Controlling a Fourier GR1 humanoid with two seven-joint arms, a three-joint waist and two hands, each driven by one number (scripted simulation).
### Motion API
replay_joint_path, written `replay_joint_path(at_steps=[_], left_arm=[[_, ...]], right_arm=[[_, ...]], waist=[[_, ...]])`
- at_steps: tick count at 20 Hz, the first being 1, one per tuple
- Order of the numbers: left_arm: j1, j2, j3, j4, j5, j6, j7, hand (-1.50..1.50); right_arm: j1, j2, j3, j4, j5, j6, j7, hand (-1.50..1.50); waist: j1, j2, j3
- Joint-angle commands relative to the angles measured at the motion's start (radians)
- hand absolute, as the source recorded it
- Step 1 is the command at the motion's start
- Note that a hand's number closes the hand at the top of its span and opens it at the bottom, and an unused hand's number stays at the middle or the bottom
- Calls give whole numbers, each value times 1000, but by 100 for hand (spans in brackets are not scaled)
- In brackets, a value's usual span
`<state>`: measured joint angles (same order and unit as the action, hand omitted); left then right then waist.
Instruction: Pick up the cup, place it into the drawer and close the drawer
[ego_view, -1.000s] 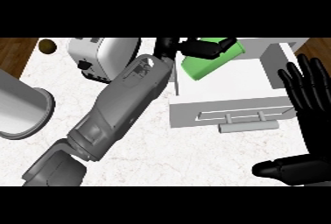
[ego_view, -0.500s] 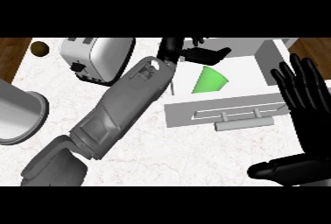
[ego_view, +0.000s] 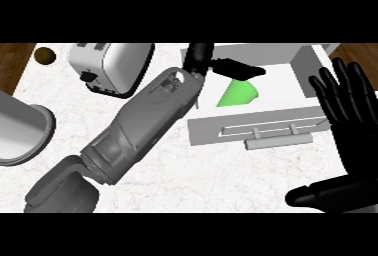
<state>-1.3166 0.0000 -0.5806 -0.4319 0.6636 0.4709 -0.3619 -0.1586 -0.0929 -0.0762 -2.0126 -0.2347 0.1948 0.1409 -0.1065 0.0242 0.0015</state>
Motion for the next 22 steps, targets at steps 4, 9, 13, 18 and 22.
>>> replay_joint_path(at_steps=[4, 9, 13, 18, 22], left_arm=[[4, 0, 64, -62, 113, -48, -112, -150], [43, 0, 95, -151, 138, -73, -79, -150], [108, 69, 135, -221, 122, -74, -77, -150], [231, 150, 166, -364, 138, -58, -49, -150], [382, 255, 169, -536, 147, -50, 17, -150]], right_arm=[[-9, -28, -47, 17, -108, 42, 28, -150], [5, -53, -81, 11, -134, 68, 10, 150], [126, -118, -53, -57, -111, 177, 4, 150], [127, -137, 12, -90, 78, 173, -20, 150], [181, -183, -2, -130, 87, 210, 3, 150]], waist=[[38, -8, -1], [92, -23, -1], [112, -32, -1], [133, -35, -2], [136, -39, -2]])
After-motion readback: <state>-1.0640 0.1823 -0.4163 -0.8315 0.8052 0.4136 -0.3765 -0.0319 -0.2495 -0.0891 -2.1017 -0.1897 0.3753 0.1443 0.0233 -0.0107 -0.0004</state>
